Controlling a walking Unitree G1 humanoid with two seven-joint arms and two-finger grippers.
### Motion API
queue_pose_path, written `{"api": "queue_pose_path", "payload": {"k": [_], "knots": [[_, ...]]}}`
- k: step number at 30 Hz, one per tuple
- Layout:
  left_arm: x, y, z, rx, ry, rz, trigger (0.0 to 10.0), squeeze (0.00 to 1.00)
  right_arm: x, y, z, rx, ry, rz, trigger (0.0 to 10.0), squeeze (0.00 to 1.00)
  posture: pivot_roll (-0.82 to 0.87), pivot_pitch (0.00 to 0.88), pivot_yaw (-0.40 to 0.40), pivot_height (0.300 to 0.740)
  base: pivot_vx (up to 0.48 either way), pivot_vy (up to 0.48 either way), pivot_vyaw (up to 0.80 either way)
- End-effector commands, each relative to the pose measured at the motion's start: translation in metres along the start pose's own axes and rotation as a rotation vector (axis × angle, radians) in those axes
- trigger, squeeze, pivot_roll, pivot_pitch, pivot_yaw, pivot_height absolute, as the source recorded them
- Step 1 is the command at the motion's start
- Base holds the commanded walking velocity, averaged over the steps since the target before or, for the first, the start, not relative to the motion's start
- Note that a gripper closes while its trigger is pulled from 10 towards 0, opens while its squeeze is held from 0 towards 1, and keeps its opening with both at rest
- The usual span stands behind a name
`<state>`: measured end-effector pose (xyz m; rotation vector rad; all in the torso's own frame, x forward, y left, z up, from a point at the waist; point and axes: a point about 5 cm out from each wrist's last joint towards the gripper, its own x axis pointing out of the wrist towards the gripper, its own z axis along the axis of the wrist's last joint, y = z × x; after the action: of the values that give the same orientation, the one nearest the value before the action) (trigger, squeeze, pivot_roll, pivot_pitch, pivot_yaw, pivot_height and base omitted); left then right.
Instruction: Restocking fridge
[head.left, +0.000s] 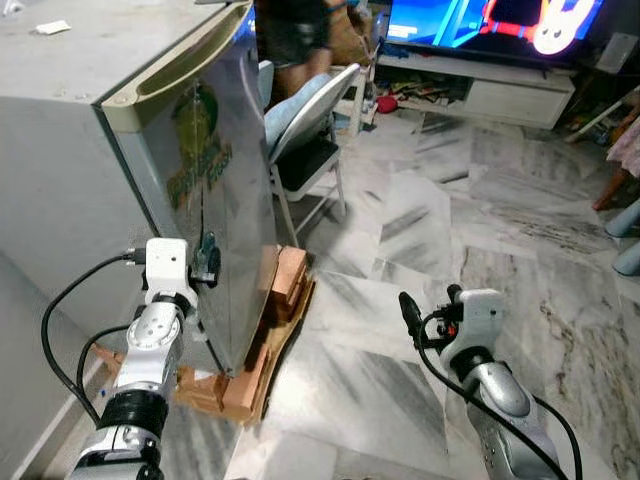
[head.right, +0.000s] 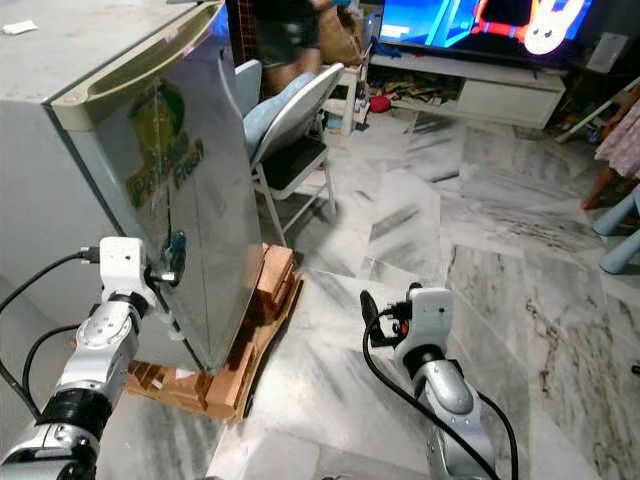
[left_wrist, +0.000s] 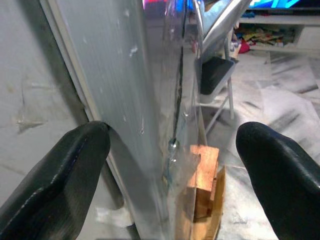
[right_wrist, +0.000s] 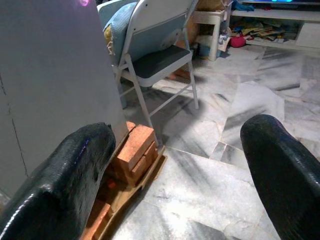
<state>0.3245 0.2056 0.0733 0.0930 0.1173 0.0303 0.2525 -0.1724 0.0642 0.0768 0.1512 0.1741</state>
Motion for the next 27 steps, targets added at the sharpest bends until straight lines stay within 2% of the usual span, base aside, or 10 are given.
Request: {"api": "queue_pose_path", "payload": {"k": [1, 7, 9, 13, 17, 19, 22, 23, 26, 27], "knots": [[0.003, 0.004, 0.003, 0.019, -0.002, 0.013, 10.0, 0.00, -0.001, -0.001, 0.004, -0.005, -0.011, -0.001, 10.0, 0.00, -0.03, 0.018, -0.013, 0.740, 0.000, 0.000, 0.00], [0.011, 0.007, 0.006, 0.067, 0.023, 0.046, 10.0, 0.00, -0.002, 0.000, 0.002, -0.002, -0.004, -0.001, 10.0, 0.00, -0.03, 0.018, -0.009, 0.740, 0.000, 0.000, 0.00], [0.014, 0.007, 0.008, 0.050, 0.019, 0.053, 10.0, 0.00, -0.003, 0.001, 0.001, -0.002, -0.001, 0.000, 10.0, 0.00, -0.03, 0.019, -0.005, 0.740, 0.000, 0.000, 0.00], [0.017, -0.002, 0.013, 0.041, 0.003, 0.011, 10.0, 0.00, -0.004, -0.001, 0.000, -0.002, 0.002, -0.005, 10.0, 0.00, -0.03, 0.019, -0.005, 0.740, 0.000, 0.000, 0.00], [0.025, -0.031, 0.027, 0.033, -0.027, -0.116, 10.0, 0.00, -0.003, -0.002, -0.002, -0.012, 0.020, -0.009, 10.0, 0.00, -0.04, 0.016, -0.004, 0.740, 0.000, 0.000, 0.00], [0.026, -0.038, 0.032, 0.026, -0.041, -0.153, 10.0, 0.00, -0.003, -0.002, -0.003, -0.014, 0.026, -0.014, 10.0, 0.00, -0.04, 0.014, -0.003, 0.740, 0.000, 0.000, 0.00], [0.029, -0.059, 0.047, 0.029, -0.087, -0.254, 10.0, 0.00, -0.004, -0.007, -0.009, -0.037, 0.072, -0.031, 10.0, 0.00, -0.04, 0.012, -0.002, 0.740, 0.000, 0.000, 0.00], [0.029, -0.059, 0.047, 0.029, -0.087, -0.254, 10.0, 0.00, -0.004, -0.007, -0.009, -0.037, 0.072, -0.031, 10.0, 0.00, -0.04, 0.012, -0.002, 0.740, 0.000, 0.000, 0.00], [0.030, -0.082, 0.059, 0.030, -0.127, -0.352, 10.0, 0.00, -0.006, -0.011, -0.022, -0.067, 0.154, -0.042, 10.0, 0.00, -0.04, 0.009, -0.003, 0.740, 0.000, 0.000, 0.00], [0.025, -0.103, 0.068, 0.044, -0.167, -0.453, 10.0, 0.00, -0.009, -0.012, -0.032, -0.096, 0.213, -0.038, 10.0, 0.00, -0.04, 0.006, -0.003, 0.740, 0.000, 0.000, 0.00]]}}
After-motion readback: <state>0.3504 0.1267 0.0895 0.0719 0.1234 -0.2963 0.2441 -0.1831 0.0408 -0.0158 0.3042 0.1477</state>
